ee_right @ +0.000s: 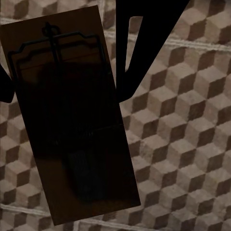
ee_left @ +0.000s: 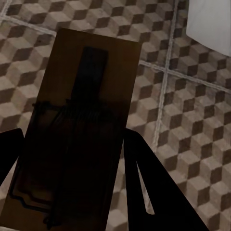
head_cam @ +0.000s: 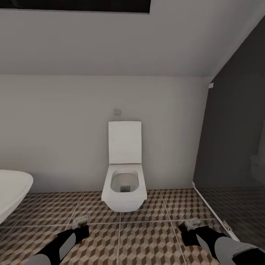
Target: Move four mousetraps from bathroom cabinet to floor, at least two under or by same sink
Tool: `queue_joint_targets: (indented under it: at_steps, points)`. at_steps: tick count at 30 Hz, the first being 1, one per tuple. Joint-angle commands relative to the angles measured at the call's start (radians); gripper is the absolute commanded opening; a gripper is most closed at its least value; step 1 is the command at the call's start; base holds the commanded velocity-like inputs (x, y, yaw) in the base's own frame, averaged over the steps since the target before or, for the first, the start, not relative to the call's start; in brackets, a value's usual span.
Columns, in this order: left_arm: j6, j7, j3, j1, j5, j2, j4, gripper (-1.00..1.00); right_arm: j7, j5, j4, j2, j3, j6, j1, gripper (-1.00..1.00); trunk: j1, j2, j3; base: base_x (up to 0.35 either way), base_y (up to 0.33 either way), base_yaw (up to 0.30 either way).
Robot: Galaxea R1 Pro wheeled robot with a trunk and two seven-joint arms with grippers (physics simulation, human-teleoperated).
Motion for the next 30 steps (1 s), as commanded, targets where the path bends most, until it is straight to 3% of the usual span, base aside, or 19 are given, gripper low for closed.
queue_joint_targets:
  at_steps: [1,21,30]
  points:
    - [0.004,0.005,-0.008,0.0,0.008,0.001,-0.003,-1.0,0.006,-0.013,0.001,0.0,0.008,0.002,-0.001,-1.0,0.004,-0.008,-0.004,0.0,0.0,0.0]
    - [0.003,0.004,-0.008,0.0,0.008,0.0,-0.003,-1.0,0.007,-0.013,0.001,0.001,0.009,0.003,-0.001,-1.0,0.08,-0.148,-0.067,0.0,0.0,0.003]
    - [0.001,0.006,-0.008,0.0,0.008,0.0,-0.003,-1.0,0.006,-0.013,0.001,0.0,0.008,0.003,-0.001,-1.0,0.08,-0.148,-0.067,0.0,0.0,0.161]
